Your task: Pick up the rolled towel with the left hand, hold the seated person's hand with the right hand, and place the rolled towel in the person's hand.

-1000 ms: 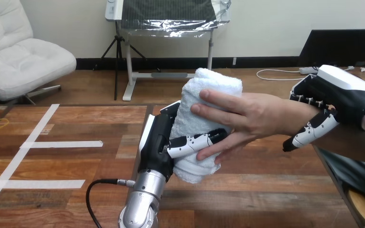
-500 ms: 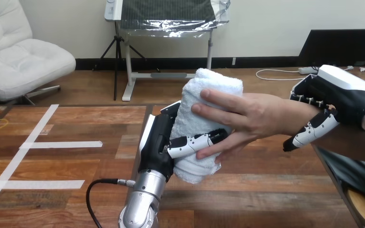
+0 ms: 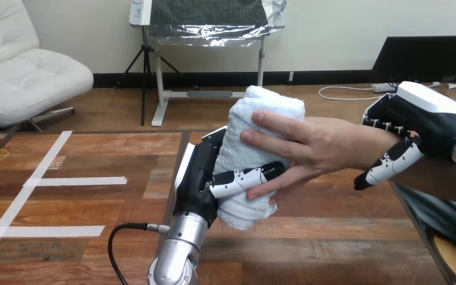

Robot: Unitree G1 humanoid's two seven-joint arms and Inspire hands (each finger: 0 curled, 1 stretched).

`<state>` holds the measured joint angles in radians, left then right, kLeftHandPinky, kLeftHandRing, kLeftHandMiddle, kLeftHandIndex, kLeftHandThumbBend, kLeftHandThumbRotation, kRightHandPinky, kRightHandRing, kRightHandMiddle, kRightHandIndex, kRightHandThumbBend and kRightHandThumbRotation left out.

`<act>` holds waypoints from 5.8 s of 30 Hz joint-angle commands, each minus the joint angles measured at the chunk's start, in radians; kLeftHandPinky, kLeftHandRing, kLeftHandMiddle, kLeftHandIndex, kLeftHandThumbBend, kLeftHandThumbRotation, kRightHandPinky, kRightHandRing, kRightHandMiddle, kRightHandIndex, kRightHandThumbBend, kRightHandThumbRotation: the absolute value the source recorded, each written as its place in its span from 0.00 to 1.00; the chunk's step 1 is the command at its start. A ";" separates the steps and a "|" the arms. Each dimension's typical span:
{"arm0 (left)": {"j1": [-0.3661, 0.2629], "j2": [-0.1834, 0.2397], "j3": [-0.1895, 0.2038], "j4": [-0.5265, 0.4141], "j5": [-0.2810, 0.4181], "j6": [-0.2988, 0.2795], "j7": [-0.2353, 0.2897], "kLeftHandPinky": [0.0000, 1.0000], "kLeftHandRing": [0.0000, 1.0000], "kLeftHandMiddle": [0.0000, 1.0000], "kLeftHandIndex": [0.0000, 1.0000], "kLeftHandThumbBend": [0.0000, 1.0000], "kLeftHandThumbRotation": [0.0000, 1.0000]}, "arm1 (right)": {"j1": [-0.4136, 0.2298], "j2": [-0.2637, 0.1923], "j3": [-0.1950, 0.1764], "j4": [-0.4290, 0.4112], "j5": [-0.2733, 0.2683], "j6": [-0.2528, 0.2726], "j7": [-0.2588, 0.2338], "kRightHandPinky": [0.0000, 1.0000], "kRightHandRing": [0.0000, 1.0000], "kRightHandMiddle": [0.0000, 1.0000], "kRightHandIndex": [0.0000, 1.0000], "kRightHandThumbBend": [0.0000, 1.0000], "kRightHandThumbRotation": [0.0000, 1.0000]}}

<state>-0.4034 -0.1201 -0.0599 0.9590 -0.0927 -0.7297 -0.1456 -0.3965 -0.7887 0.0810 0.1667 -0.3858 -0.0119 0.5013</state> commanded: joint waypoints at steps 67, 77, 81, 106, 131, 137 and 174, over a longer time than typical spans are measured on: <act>0.001 -0.110 0.010 -0.075 -0.129 -0.033 -0.183 0.70 0.73 0.73 0.73 1.00 1.00 | -0.041 -0.019 -0.006 0.023 -0.046 -0.012 0.006 0.46 0.54 0.59 0.62 0.94 0.23; 0.004 -0.117 0.016 -0.075 -0.148 -0.031 -0.185 0.70 0.72 0.73 0.73 1.00 1.00 | -0.041 -0.019 -0.008 0.025 -0.043 -0.005 0.017 0.49 0.56 0.62 0.65 0.95 0.25; 0.004 -0.120 0.018 -0.076 -0.163 -0.024 -0.192 0.71 0.73 0.73 0.73 1.00 1.00 | -0.039 -0.017 -0.009 0.020 -0.043 0.003 0.020 0.51 0.57 0.63 0.66 0.95 0.26; 0.024 -0.127 0.024 -0.128 -0.230 0.037 -0.210 0.78 0.80 0.79 0.76 1.00 1.00 | -0.030 -0.011 -0.022 0.003 -0.004 0.017 0.058 0.59 0.68 0.73 0.78 1.00 0.51; 0.029 -0.098 0.035 -0.135 -0.193 0.007 -0.138 1.00 1.00 1.00 0.99 1.00 1.00 | 0.011 -0.008 -0.046 -0.057 0.035 0.003 0.048 0.92 1.00 1.00 1.00 1.00 0.76; 0.030 -0.083 0.042 -0.131 -0.193 0.003 -0.139 1.00 1.00 1.00 1.00 1.00 1.00 | 0.028 -0.002 -0.064 -0.067 0.046 -0.028 0.013 0.98 1.00 1.00 1.00 1.00 0.83; 0.240 0.022 0.016 -0.606 -0.159 0.022 -0.064 1.00 1.00 1.00 1.00 1.00 1.00 | 0.230 0.121 -0.275 -0.195 0.304 -0.282 -0.237 0.90 1.00 1.00 1.00 1.00 1.00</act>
<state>-0.2356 -0.0553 -0.0257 0.5624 -0.2646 -0.7017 -0.2213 -0.1753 -0.7378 -0.1088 0.0546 -0.1760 -0.2296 0.3168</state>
